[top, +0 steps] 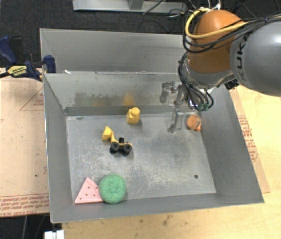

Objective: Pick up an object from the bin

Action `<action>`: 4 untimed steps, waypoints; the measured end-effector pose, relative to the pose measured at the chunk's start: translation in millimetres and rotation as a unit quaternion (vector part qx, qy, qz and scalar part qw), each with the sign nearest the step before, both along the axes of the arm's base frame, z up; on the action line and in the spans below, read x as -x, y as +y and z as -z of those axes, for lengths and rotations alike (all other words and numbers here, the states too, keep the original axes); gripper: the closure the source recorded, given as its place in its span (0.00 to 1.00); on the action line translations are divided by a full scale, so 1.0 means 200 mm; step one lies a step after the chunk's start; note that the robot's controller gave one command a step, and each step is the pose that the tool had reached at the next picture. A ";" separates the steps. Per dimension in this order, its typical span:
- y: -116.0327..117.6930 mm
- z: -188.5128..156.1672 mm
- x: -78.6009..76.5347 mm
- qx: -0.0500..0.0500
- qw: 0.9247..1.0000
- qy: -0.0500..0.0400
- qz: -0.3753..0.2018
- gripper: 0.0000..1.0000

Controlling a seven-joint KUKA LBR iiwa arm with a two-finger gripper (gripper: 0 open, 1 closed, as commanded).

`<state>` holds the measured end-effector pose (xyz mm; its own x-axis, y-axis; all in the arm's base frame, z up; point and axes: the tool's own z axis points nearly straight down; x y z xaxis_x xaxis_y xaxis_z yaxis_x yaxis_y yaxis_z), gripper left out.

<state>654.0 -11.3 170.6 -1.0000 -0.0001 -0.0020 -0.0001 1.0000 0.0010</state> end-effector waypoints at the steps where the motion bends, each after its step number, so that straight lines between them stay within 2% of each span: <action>1: 0.26 0.18 0.10 0.001 1.000 -0.002 -0.017 0.00; 2: 0.41 0.40 0.03 -0.001 0.997 -0.010 -0.078 0.00; 3: 0.44 0.42 0.02 -0.003 0.999 -0.015 -0.038 0.00; 4: 0.55 0.42 0.12 0.001 0.987 -0.020 -0.158 0.00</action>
Offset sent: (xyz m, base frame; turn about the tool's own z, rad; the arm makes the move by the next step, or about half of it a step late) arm -0.0071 0.0836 -0.1006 -0.1685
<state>629.6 99.3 85.9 -0.9491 -0.3123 -0.0416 -0.3122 0.9500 -0.0082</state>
